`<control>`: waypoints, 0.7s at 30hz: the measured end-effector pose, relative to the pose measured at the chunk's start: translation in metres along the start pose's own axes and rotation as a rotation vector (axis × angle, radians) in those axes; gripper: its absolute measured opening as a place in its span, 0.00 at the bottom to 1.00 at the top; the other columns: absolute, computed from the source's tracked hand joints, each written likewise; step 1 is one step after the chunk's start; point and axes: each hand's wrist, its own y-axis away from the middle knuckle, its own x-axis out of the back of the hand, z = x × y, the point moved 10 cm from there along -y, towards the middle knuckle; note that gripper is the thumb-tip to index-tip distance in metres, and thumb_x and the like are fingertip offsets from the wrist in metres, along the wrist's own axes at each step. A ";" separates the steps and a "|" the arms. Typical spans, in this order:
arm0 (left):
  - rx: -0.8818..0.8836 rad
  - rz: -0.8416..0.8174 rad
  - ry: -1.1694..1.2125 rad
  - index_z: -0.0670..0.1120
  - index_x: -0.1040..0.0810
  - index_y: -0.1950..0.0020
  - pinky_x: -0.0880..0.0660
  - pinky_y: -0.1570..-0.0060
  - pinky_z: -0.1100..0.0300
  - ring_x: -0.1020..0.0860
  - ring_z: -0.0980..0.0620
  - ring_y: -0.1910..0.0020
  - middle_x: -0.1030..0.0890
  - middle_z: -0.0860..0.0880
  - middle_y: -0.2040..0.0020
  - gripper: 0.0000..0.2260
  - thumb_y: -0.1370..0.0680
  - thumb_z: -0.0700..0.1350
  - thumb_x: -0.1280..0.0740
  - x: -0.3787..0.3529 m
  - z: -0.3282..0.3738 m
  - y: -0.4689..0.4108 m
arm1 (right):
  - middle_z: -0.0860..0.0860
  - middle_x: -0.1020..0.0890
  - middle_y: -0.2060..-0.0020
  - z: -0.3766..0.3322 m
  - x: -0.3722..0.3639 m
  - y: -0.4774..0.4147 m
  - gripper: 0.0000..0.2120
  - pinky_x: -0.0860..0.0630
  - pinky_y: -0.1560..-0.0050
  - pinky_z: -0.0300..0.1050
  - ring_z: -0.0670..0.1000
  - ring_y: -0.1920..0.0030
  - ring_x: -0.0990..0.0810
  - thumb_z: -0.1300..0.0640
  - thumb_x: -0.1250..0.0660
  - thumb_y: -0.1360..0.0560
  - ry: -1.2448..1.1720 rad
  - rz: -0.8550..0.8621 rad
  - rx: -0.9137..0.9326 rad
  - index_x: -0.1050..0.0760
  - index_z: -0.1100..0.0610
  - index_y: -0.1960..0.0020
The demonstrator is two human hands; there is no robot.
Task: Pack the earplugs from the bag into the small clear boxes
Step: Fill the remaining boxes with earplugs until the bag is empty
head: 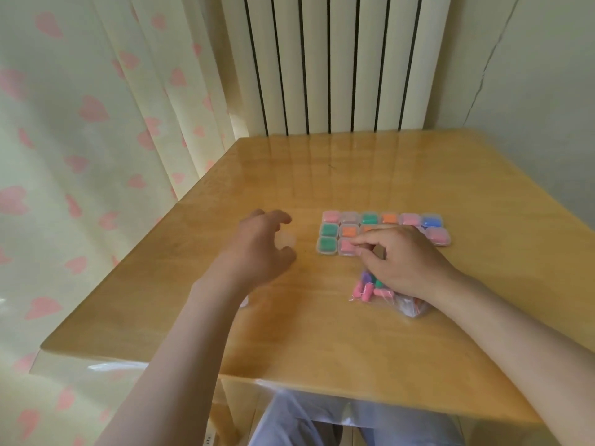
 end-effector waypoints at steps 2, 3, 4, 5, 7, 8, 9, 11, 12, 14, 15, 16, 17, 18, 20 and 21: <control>-0.137 0.054 0.112 0.48 0.25 0.32 0.28 0.48 0.61 0.24 0.51 0.49 0.23 0.49 0.46 0.22 0.26 0.44 0.28 -0.006 0.040 -0.003 | 0.44 0.16 0.61 0.001 0.003 0.001 0.12 0.22 0.52 0.51 0.43 0.55 0.20 0.51 0.34 0.21 -0.024 0.009 0.007 0.16 0.58 0.52; -0.190 0.069 0.175 0.47 0.24 0.34 0.26 0.47 0.59 0.23 0.50 0.50 0.22 0.49 0.47 0.22 0.27 0.43 0.27 -0.010 0.057 -0.004 | 0.44 0.16 0.64 0.001 0.003 0.001 0.11 0.22 0.54 0.50 0.43 0.58 0.20 0.52 0.34 0.21 -0.048 0.008 0.008 0.16 0.57 0.53; -0.233 0.075 0.235 0.46 0.24 0.34 0.25 0.45 0.56 0.22 0.50 0.50 0.21 0.49 0.47 0.22 0.28 0.43 0.27 -0.015 0.070 -0.006 | 0.43 0.16 0.64 0.001 0.005 0.003 0.09 0.22 0.54 0.49 0.43 0.60 0.21 0.53 0.33 0.21 -0.072 0.010 0.014 0.15 0.56 0.52; -0.271 0.080 0.282 0.45 0.24 0.35 0.24 0.44 0.53 0.22 0.50 0.50 0.21 0.49 0.47 0.22 0.28 0.42 0.26 -0.021 0.081 -0.008 | 0.42 0.17 0.62 0.001 0.008 0.004 0.08 0.22 0.54 0.48 0.43 0.61 0.21 0.55 0.32 0.21 -0.101 0.024 0.024 0.14 0.54 0.52; -0.341 0.107 0.320 0.45 0.25 0.34 0.23 0.45 0.53 0.23 0.51 0.50 0.22 0.50 0.47 0.23 0.28 0.42 0.26 -0.027 0.100 -0.012 | 0.41 0.19 0.64 0.006 0.021 0.005 0.09 0.24 0.57 0.44 0.42 0.63 0.22 0.60 0.33 0.22 -0.169 0.106 0.019 0.15 0.54 0.54; -0.376 0.127 0.323 0.45 0.25 0.34 0.23 0.46 0.54 0.23 0.52 0.50 0.23 0.50 0.46 0.23 0.28 0.42 0.26 -0.029 0.107 -0.015 | 0.42 0.20 0.67 0.013 0.031 0.005 0.09 0.25 0.59 0.43 0.41 0.65 0.22 0.61 0.34 0.22 -0.211 0.161 -0.016 0.15 0.54 0.55; -0.414 0.145 0.327 0.45 0.26 0.34 0.22 0.48 0.54 0.23 0.52 0.50 0.24 0.50 0.46 0.23 0.28 0.41 0.26 -0.031 0.114 -0.017 | 0.44 0.19 0.69 0.022 0.038 0.005 0.09 0.25 0.60 0.44 0.42 0.65 0.21 0.60 0.34 0.23 -0.272 0.203 -0.062 0.15 0.54 0.56; -0.503 0.183 0.329 0.45 0.26 0.34 0.21 0.53 0.56 0.22 0.52 0.52 0.25 0.50 0.46 0.24 0.29 0.40 0.25 -0.033 0.126 -0.018 | 0.48 0.17 0.67 0.036 0.043 0.003 0.08 0.20 0.56 0.51 0.45 0.63 0.18 0.53 0.34 0.24 -0.425 0.211 -0.140 0.17 0.52 0.57; -0.554 0.206 0.331 0.44 0.25 0.35 0.21 0.56 0.57 0.22 0.53 0.53 0.25 0.49 0.45 0.24 0.29 0.38 0.25 -0.034 0.130 -0.017 | 0.48 0.16 0.65 0.040 0.041 0.003 0.08 0.19 0.54 0.55 0.48 0.61 0.17 0.48 0.33 0.26 -0.485 0.183 -0.164 0.17 0.51 0.56; -0.607 0.255 0.359 0.43 0.25 0.35 0.21 0.57 0.58 0.22 0.54 0.53 0.25 0.48 0.46 0.24 0.30 0.37 0.24 -0.038 0.132 -0.013 | 0.48 0.15 0.64 0.043 0.037 0.004 0.11 0.19 0.55 0.58 0.51 0.62 0.16 0.42 0.32 0.30 -0.520 0.143 -0.172 0.19 0.47 0.54; -0.595 0.278 0.408 0.44 0.25 0.35 0.20 0.56 0.59 0.21 0.54 0.52 0.24 0.48 0.46 0.24 0.30 0.37 0.24 -0.038 0.129 -0.012 | 0.48 0.16 0.65 0.043 0.036 0.004 0.09 0.19 0.57 0.57 0.52 0.63 0.17 0.43 0.31 0.28 -0.529 0.139 -0.160 0.19 0.47 0.54; -0.553 0.289 0.505 0.45 0.25 0.35 0.20 0.54 0.59 0.20 0.53 0.51 0.22 0.47 0.47 0.24 0.29 0.38 0.24 -0.038 0.123 -0.011 | 0.48 0.16 0.66 0.043 0.038 0.004 0.05 0.19 0.60 0.54 0.51 0.65 0.18 0.48 0.30 0.26 -0.555 0.146 -0.141 0.19 0.48 0.55; -0.473 0.273 0.650 0.47 0.24 0.37 0.20 0.54 0.60 0.19 0.51 0.51 0.21 0.47 0.48 0.22 0.29 0.38 0.25 -0.038 0.115 -0.012 | 0.48 0.16 0.67 0.042 0.041 0.004 0.03 0.21 0.64 0.48 0.49 0.68 0.20 0.54 0.30 0.23 -0.606 0.155 -0.129 0.19 0.48 0.55; -0.376 0.232 0.825 0.47 0.24 0.39 0.20 0.55 0.61 0.17 0.51 0.52 0.19 0.47 0.50 0.19 0.28 0.37 0.26 -0.040 0.107 -0.013 | 0.49 0.17 0.68 0.042 0.044 0.003 0.07 0.24 0.68 0.43 0.47 0.69 0.21 0.59 0.30 0.22 -0.652 0.165 -0.121 0.19 0.48 0.55; -0.223 0.176 1.041 0.44 0.20 0.44 0.20 0.58 0.62 0.16 0.51 0.56 0.16 0.48 0.54 0.11 0.24 0.34 0.28 -0.044 0.095 -0.016 | 0.53 0.16 0.67 0.040 0.046 0.003 0.10 0.25 0.70 0.43 0.48 0.68 0.20 0.64 0.31 0.22 -0.735 0.166 -0.115 0.19 0.49 0.53; -0.198 0.168 1.044 0.42 0.19 0.47 0.20 0.59 0.62 0.16 0.51 0.58 0.15 0.48 0.57 0.07 0.23 0.34 0.29 -0.044 0.093 -0.016 | 0.56 0.16 0.65 0.038 0.047 0.003 0.10 0.24 0.70 0.44 0.50 0.67 0.19 0.64 0.31 0.22 -0.771 0.161 -0.115 0.19 0.50 0.52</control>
